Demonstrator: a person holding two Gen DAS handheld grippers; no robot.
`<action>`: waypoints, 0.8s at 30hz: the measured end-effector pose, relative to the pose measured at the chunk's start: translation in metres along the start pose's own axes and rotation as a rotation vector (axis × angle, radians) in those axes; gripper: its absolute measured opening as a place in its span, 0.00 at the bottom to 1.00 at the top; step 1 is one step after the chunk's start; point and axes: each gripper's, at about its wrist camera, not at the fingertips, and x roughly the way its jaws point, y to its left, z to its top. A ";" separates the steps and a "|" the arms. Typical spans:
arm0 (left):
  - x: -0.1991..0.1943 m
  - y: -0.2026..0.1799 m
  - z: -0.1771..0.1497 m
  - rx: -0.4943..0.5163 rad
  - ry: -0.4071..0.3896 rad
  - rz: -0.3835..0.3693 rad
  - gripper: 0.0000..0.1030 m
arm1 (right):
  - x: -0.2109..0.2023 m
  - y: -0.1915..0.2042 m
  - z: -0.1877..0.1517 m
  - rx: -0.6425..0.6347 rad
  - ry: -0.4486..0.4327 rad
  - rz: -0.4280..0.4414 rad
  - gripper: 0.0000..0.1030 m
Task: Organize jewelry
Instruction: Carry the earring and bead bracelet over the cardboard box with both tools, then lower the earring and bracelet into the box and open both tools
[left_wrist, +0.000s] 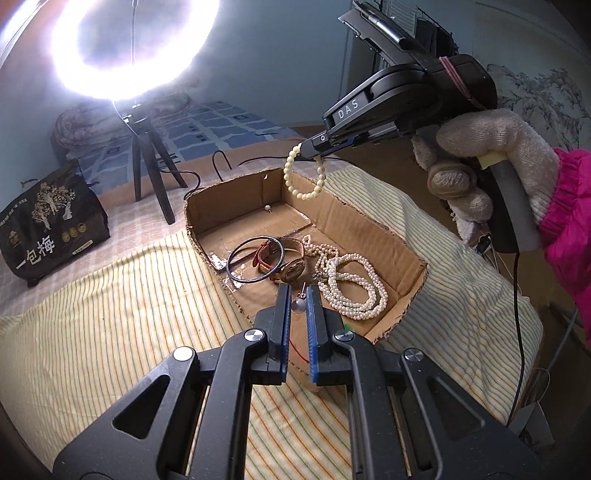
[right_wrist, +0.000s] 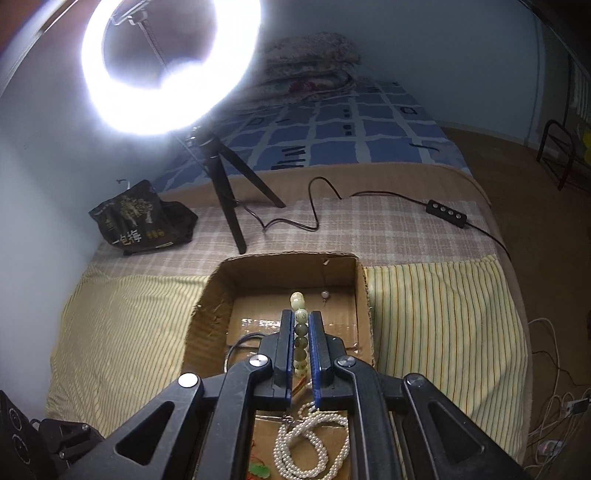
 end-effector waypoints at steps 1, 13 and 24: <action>0.003 -0.001 0.001 0.002 0.007 0.005 0.06 | 0.003 -0.002 0.000 0.003 0.003 -0.002 0.05; 0.023 -0.006 0.003 0.008 0.061 0.035 0.06 | 0.024 -0.004 0.001 -0.011 0.021 -0.022 0.05; 0.025 -0.009 0.003 0.000 0.068 0.018 0.06 | 0.026 -0.003 0.002 -0.017 0.023 -0.023 0.05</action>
